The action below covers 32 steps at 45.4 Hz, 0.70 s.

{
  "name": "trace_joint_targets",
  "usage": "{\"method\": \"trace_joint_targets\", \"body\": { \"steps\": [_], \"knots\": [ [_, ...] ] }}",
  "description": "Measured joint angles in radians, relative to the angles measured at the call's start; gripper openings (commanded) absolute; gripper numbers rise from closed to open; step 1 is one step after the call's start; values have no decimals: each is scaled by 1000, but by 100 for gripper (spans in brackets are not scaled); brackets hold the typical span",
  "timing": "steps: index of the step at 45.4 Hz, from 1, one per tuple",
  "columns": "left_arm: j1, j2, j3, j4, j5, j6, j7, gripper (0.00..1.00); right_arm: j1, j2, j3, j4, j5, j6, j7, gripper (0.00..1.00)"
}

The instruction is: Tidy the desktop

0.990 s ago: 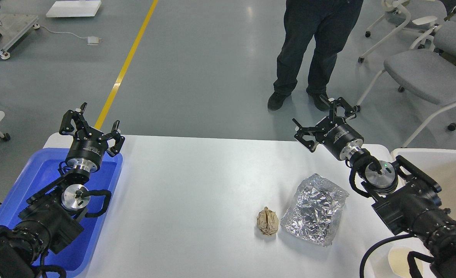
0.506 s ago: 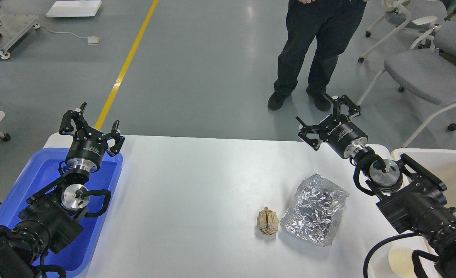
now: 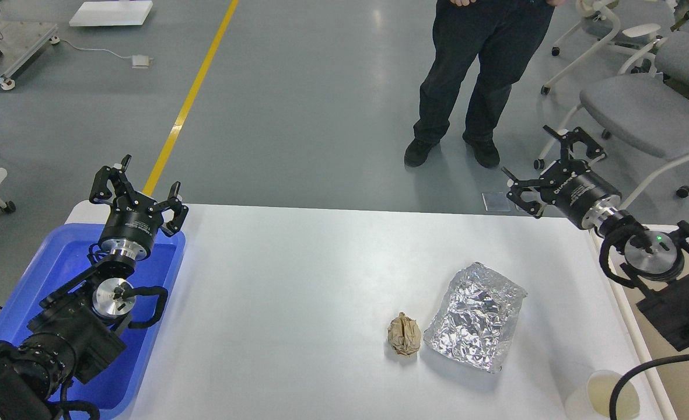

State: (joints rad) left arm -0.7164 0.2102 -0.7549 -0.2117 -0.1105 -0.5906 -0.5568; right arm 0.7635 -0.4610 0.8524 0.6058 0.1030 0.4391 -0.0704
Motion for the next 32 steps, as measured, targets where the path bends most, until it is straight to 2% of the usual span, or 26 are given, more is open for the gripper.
{"method": "trace_joint_targets", "body": {
  "steps": [17,25,32],
  "knots": [
    [0,0,0,-1,0,-1,0,100,-22,-254,-73,120,-73,58,-1,100],
    [0,0,0,-1,0,-1,0,100,-66,-377,-95,180,-159,120,3,100],
    [0,0,-1,0,0,-1,0,100,-140,-509,-108,289,-247,174,23,100]
  ]
}}
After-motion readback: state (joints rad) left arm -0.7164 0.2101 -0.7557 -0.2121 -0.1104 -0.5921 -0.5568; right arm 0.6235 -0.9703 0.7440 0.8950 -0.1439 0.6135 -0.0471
